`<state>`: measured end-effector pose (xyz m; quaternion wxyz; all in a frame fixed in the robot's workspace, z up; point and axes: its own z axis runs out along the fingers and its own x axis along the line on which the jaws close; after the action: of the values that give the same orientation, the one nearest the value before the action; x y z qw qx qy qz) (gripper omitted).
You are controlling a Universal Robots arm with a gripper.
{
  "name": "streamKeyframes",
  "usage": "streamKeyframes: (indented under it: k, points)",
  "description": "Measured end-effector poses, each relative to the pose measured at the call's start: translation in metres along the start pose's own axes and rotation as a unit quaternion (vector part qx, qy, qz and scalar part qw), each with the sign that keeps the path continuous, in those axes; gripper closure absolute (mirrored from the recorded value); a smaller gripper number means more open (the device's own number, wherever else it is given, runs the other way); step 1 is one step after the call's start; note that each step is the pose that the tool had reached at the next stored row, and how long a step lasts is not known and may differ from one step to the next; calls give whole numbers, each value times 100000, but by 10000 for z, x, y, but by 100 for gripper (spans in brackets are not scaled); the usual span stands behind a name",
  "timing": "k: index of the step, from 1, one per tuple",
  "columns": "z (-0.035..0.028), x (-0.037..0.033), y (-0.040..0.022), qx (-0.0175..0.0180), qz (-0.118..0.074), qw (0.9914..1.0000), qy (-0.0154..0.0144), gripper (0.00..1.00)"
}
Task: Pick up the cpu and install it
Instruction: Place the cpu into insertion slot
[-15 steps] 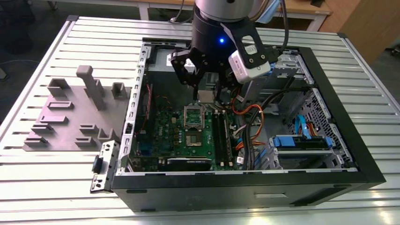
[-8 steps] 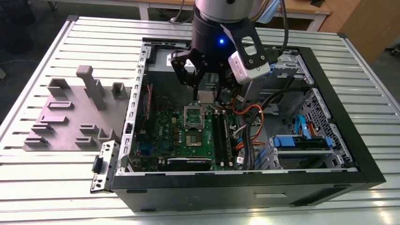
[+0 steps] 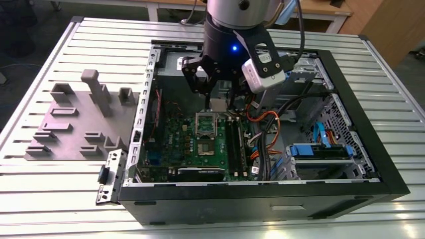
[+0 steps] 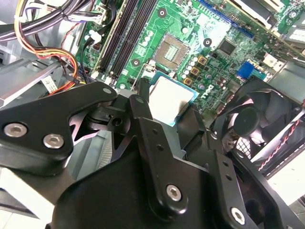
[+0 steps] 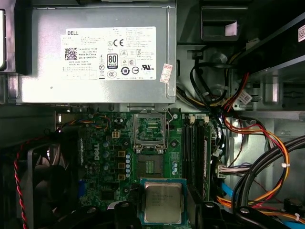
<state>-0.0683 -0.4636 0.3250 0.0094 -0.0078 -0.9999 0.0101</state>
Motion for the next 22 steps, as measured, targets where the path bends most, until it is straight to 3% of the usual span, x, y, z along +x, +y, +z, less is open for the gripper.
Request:
streamKeyframes:
  k: [8,17,22]
  points:
    - [22,-1,-28,-4,-2,100000,-3,53]
    - [152,12,-57,-88,-494,99999,-7,53]
    - [166,11,-59,-77,-961,99995,-19,53]
